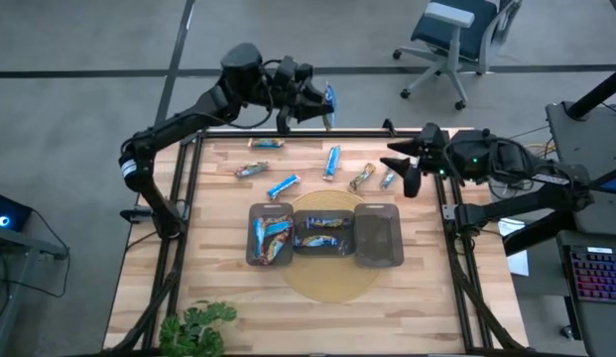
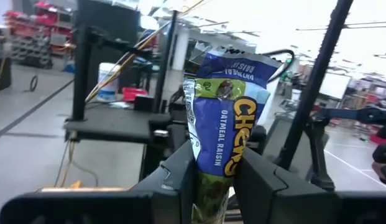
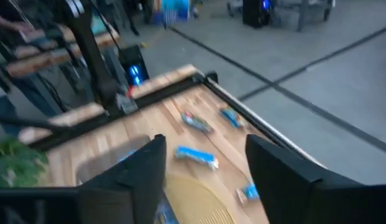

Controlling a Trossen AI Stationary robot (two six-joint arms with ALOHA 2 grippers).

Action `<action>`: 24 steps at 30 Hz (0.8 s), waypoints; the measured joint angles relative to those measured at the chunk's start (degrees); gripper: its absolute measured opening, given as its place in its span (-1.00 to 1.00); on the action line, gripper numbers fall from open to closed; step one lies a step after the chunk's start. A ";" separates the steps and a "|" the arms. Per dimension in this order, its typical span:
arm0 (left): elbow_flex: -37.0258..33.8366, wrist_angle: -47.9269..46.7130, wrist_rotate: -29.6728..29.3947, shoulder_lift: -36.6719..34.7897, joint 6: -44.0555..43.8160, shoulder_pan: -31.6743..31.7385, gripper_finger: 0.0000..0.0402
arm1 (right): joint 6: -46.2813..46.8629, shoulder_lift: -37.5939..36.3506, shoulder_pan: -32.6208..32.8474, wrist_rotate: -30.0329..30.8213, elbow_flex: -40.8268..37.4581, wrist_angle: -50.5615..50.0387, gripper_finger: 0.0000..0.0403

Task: Pick and place Granola Bars by type
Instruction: Put the blue granola bar into the center black bin

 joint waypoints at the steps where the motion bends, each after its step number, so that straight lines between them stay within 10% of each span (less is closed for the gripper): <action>1: -0.04 0.67 -0.07 0.00 -0.01 -0.61 -0.61 | -0.17 0.38 0.00 0.00 0.00 1.85 0.09; 24: 0.22 2.50 -0.33 -0.02 0.37 -5.70 -0.61 | -7.69 11.32 0.00 -0.50 10.97 9.95 0.29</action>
